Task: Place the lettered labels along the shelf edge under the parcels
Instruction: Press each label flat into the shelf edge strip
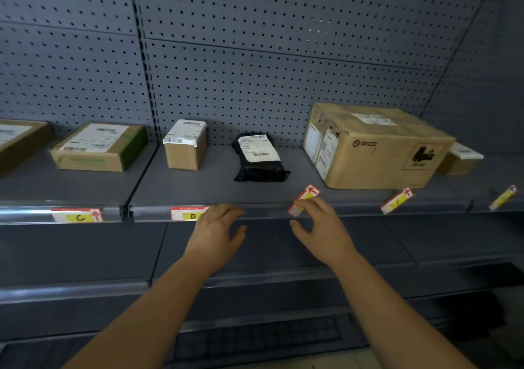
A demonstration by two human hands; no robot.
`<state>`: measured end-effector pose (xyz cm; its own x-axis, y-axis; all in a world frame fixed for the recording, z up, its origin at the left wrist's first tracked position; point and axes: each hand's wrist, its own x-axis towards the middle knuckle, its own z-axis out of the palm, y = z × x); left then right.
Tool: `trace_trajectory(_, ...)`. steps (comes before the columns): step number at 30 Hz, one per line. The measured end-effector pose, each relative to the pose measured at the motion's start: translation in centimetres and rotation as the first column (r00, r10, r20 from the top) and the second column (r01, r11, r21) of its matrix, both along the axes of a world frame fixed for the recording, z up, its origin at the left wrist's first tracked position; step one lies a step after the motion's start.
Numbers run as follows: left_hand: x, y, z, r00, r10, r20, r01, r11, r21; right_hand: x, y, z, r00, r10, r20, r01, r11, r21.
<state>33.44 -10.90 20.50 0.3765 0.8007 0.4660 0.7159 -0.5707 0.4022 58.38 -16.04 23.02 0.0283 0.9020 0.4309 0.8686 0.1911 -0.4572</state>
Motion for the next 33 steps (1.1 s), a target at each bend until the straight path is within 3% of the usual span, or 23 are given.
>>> trace_trajectory(6,5.4,-1.1,0.1,1.000,0.021,-0.022,-0.021,1.000,-0.017,5.4,-0.4,0.5,0.999,0.011,0.040,-0.010,0.999,-0.033)
trace_trajectory(15,9.4,-1.3,0.6,0.994,0.104,-0.028,-0.104,0.995,0.000,6.3,2.8,2.2,0.948,0.095,0.305,-0.101,0.995,0.001)
trace_trajectory(19,9.8,-0.7,0.9,0.994,0.093,-0.062,-0.094,0.996,-0.008,6.1,3.7,1.8,0.924,0.055,0.379,-0.044,0.998,-0.038)
trace_trajectory(25,11.5,-0.2,1.2,0.994,0.076,-0.080,-0.076,0.997,0.003,7.7,2.1,-1.0,0.953,-0.044,0.301,0.054,0.998,-0.022)
trace_trajectory(33,14.8,-0.5,0.3,0.982,0.118,-0.148,-0.108,0.991,0.075,8.2,1.5,-2.3,0.959,-0.060,0.277,0.052,0.998,0.037)
